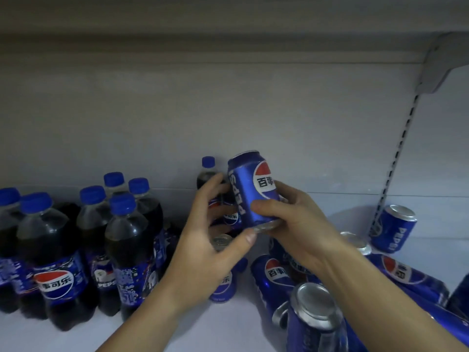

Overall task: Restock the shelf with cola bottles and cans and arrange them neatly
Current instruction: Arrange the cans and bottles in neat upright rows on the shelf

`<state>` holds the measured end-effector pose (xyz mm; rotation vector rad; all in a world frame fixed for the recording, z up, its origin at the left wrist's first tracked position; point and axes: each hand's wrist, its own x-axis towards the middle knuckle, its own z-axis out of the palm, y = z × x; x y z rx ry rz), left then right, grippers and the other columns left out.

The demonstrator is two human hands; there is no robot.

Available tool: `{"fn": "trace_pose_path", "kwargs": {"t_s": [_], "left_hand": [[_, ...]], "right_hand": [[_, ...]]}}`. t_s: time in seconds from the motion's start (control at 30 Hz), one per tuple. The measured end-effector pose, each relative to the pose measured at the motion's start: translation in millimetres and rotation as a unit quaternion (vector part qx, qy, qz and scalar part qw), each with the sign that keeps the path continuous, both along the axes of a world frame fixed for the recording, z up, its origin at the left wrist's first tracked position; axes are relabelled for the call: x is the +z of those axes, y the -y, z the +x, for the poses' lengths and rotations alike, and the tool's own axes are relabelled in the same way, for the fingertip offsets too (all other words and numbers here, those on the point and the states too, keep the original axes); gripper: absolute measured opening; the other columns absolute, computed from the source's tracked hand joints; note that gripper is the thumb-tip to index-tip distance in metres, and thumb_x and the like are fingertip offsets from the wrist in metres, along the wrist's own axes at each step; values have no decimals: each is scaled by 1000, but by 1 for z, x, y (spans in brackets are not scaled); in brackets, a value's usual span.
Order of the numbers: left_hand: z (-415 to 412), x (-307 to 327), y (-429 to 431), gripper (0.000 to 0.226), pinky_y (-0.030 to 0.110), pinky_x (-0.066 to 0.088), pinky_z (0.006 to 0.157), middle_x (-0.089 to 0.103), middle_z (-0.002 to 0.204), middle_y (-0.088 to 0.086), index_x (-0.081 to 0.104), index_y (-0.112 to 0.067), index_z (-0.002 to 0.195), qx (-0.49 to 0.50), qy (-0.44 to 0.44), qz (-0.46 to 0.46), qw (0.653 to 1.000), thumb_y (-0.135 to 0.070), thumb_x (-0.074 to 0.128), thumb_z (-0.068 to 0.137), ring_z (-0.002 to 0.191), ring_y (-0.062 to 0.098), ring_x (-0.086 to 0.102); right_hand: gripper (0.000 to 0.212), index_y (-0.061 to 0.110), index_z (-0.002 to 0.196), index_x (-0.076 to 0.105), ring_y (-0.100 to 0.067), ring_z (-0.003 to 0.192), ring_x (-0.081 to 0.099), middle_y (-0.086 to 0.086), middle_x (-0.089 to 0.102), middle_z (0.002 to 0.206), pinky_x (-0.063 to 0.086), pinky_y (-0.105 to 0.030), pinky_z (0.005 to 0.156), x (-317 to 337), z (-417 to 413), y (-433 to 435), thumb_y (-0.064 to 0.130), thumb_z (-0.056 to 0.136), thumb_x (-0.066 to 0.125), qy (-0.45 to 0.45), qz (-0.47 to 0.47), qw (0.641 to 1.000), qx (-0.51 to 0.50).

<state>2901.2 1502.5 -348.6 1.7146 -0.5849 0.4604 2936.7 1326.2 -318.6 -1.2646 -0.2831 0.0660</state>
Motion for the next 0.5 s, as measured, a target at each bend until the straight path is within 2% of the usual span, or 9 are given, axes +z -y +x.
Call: {"fn": "trace_pose_path", "kwargs": {"t_s": [0.07, 0.13, 0.23, 0.37, 0.43, 0.5], "left_hand": [[2, 4, 9, 88, 31, 57, 94, 62, 133, -16, 33, -30, 151, -50, -27, -27, 998, -1, 80, 82, 122, 13, 63], [6, 2, 17, 84, 28, 57, 91, 68, 127, -7, 40, -24, 147, -64, -33, -51, 996, 8, 78, 79, 117, 15, 67], [11, 4, 23, 76, 28, 57, 90, 71, 122, 0, 48, -19, 141, -46, -27, -81, 995, 8, 79, 78, 113, 17, 69], [18, 13, 33, 74, 24, 56, 91, 72, 121, -5, 49, -20, 139, -52, -32, -75, 995, 5, 80, 77, 112, 13, 69], [23, 18, 41, 76, 26, 55, 96, 70, 125, -6, 47, -23, 142, -62, -35, -51, 996, 0, 81, 78, 115, 11, 67], [30, 21, 52, 79, 21, 53, 96, 68, 126, -13, 45, -27, 145, -61, -41, -39, 997, -4, 82, 78, 116, 5, 65]], "right_hand": [[73, 14, 128, 61, -35, 100, 72, -15, 74, 109, 58, -48, 88, -2, -5, -12, 8, 61, 87, 19, -7, 999, -35], [78, 23, 122, 59, -21, 97, 74, -4, 74, 106, 61, -42, 84, 2, -11, -17, 18, 54, 98, 50, -69, 992, -88], [68, 26, 120, 57, 0, 92, 69, 8, 71, 108, 56, -16, 72, 12, -20, -16, 28, 62, 92, 116, -190, 966, -133], [61, 29, 121, 61, 4, 95, 67, 12, 71, 107, 53, -12, 73, 32, -17, 2, 37, 67, 89, 188, -271, 932, -151], [54, 31, 117, 64, 6, 93, 66, 14, 71, 103, 50, -7, 72, 47, -12, 15, 38, 69, 87, 218, -313, 912, -149], [44, 35, 110, 64, 7, 91, 65, 15, 71, 100, 49, -6, 70, 57, -6, 27, 40, 72, 84, 233, -341, 898, -149]]}}
